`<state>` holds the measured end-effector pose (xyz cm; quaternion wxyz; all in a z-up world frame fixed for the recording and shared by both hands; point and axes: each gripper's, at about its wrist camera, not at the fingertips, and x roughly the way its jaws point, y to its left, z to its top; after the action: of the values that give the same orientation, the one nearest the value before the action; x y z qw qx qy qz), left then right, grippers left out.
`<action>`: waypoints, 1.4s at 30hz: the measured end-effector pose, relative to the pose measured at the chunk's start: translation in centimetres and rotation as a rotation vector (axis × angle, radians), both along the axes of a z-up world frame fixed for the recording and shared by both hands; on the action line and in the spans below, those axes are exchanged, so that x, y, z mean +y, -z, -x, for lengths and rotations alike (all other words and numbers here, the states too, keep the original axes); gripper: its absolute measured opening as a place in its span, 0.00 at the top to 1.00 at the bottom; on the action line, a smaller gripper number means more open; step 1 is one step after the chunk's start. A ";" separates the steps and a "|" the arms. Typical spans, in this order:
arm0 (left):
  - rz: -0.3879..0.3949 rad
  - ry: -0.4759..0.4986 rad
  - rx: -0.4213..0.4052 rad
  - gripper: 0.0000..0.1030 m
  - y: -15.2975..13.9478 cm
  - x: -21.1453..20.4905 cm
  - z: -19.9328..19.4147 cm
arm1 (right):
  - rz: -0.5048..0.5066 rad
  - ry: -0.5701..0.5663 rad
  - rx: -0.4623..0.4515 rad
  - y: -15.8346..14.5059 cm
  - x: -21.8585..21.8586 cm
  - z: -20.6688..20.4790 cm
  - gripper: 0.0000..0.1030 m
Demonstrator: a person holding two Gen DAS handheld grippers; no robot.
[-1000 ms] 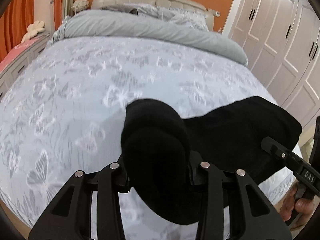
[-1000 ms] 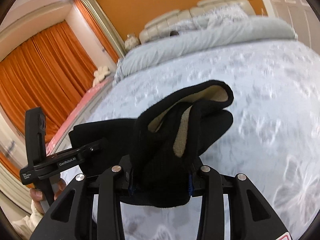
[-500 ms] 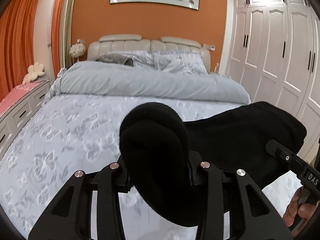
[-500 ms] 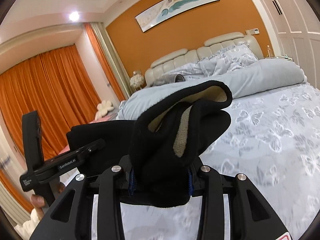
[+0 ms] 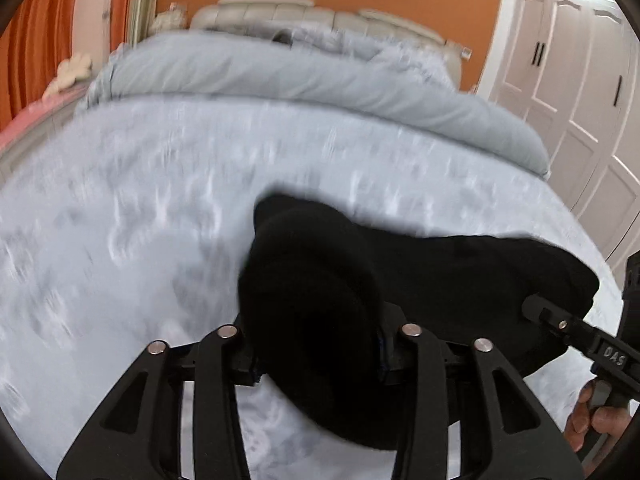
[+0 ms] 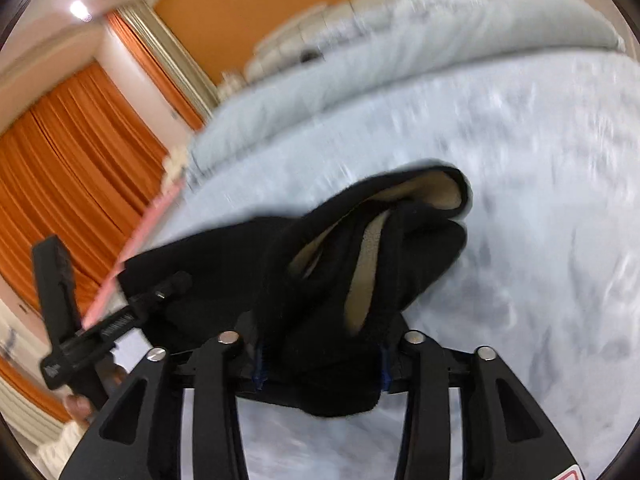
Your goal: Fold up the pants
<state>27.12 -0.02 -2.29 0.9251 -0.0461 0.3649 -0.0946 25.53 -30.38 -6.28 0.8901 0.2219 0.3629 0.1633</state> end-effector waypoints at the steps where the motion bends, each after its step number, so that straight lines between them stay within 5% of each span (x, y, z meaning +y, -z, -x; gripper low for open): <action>1: -0.029 0.007 -0.010 0.53 0.7 0.0 0.6 | 0.009 -0.022 0.003 1.0 0.0 0.2 0.50; 3: -0.093 0.031 0.007 0.40 1.7 0.0 1.6 | 0.010 -0.064 0.063 1.7 -0.4 0.3 0.47; 6: -0.200 0.051 0.017 0.25 1.4 0.8 3.5 | 0.024 -0.004 0.164 0.4 -2.5 1.9 0.25; 9: -0.253 0.043 -0.024 0.19 -1.7 2.6 5.6 | 0.066 0.089 0.085 -2.8 -4.6 5.8 0.26; 10: -0.223 0.039 -0.027 0.19 -3.2 3.1 5.8 | 0.095 0.108 0.049 -3.8 -4.7 6.5 0.44; 11: -0.182 0.029 -0.020 0.19 -4.6 3.3 5.6 | 0.134 0.101 0.024 -5.0 -4.3 6.8 0.78; 12: -0.147 0.011 -0.005 0.19 -5.5 3.3 5.1 | 0.183 0.087 0.018 -6.1 -3.3 6.6 0.87; 15: -0.071 -0.021 0.049 0.19 -5.6 2.2 2.6 | 0.210 0.034 0.004 -7.0 -0.1 5.1 0.89; 17: -0.122 -0.055 0.099 0.19 -3.6 1.0 1.0 | 0.290 0.023 0.050 -5.3 1.7 3.4 0.94; 19: -0.204 -0.085 0.238 0.14 1.7 -0.1 -1.3 | 0.334 0.077 0.126 -1.7 1.3 2.3 1.00; 22: -0.083 -0.112 0.205 0.05 3.3 1.8 -0.7 | 0.217 0.115 0.141 -0.9 -0.5 3.0 1.00; 25: -0.055 -0.129 0.223 0.12 1.6 3.0 0.5 | 0.280 0.155 0.097 -4.7 0.0 5.6 0.88; 28: -0.096 -0.132 0.152 0.12 -1.4 3.4 3.7 | 0.378 0.124 0.052 -7.0 1.7 8.8 0.83; 31: -0.124 -0.134 0.130 0.10 -3.3 3.7 7.1 | 0.469 0.113 0.107 -5.5 2.5 10.5 0.41; 36: -0.096 -0.139 0.149 0.10 -4.0 4.4 12.8 | 0.533 0.099 0.140 -0.4 2.8 10.0 0.41; 37: -0.090 -0.145 0.151 0.10 -3.9 4.4 13.9 | 0.531 0.096 0.135 0.2 3.0 9.1 0.46; 38: -0.087 -0.139 0.151 0.10 -3.9 4.2 14.8 | 0.527 0.093 0.142 0.8 3.0 8.5 0.67; 39: -0.095 -0.129 0.151 0.10 -3.8 3.8 15.4 | 0.531 0.083 0.165 1.9 3.0 7.3 0.78; 42: -0.138 -0.105 0.126 0.10 -3.6 3.1 16.2 | 0.521 0.131 0.141 0.5 1.9 6.0 0.87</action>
<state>10.94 3.04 1.33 0.9050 -0.0072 0.4251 -0.0176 19.56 -28.47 -6.79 0.8985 0.0193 0.4385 -0.0094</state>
